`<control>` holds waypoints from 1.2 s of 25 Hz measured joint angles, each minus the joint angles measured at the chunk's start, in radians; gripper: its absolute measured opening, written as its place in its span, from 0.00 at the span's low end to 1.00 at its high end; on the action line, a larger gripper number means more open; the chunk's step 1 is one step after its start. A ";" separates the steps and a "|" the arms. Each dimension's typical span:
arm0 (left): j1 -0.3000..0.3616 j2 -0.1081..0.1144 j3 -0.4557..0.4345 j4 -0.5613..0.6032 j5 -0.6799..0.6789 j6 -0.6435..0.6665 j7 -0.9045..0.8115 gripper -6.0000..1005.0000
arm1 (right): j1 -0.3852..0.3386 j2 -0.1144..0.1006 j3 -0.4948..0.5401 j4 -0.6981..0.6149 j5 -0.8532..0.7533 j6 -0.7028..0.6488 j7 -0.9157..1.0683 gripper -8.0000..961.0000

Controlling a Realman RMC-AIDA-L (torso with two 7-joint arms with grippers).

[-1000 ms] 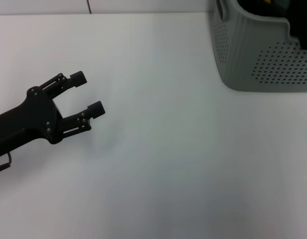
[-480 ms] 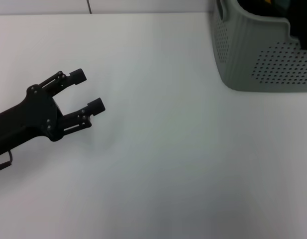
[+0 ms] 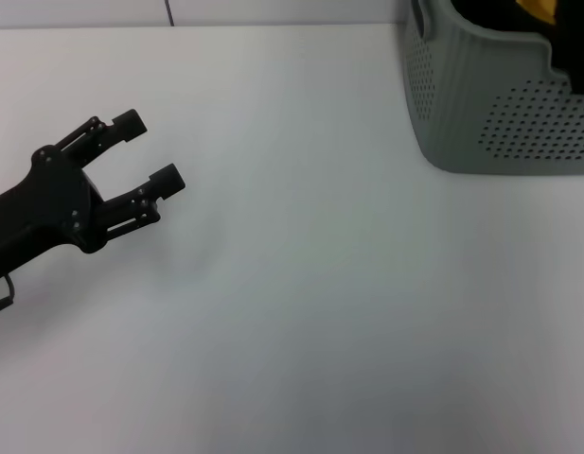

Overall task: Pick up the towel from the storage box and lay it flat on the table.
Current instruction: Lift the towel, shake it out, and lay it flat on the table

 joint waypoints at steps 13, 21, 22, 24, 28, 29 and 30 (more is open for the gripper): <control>-0.019 0.018 0.000 0.007 -0.230 0.148 -0.039 0.86 | 0.059 -0.090 0.109 0.060 0.419 -0.424 0.026 0.02; -0.030 0.043 0.001 0.010 -0.371 0.216 -0.127 0.86 | 0.174 -0.117 0.101 0.113 0.507 -0.541 0.087 0.02; -0.029 0.045 0.001 0.010 -0.374 0.216 -0.128 0.86 | 0.181 -0.119 0.095 0.118 0.503 -0.551 0.093 0.02; -0.028 0.048 0.000 0.006 -0.376 0.216 -0.128 0.86 | 0.195 -0.123 0.071 0.139 0.500 -0.571 0.100 0.03; -0.026 0.050 0.000 0.002 -0.378 0.215 -0.125 0.86 | 0.214 -0.113 0.029 0.181 0.496 -0.585 0.102 0.03; -0.027 0.049 0.000 0.002 -0.378 0.215 -0.124 0.86 | 0.214 -0.106 0.029 0.184 0.495 -0.579 0.102 0.03; -0.028 0.046 0.000 0.002 -0.378 0.215 -0.121 0.86 | 0.214 -0.095 0.029 0.189 0.492 -0.570 0.101 0.03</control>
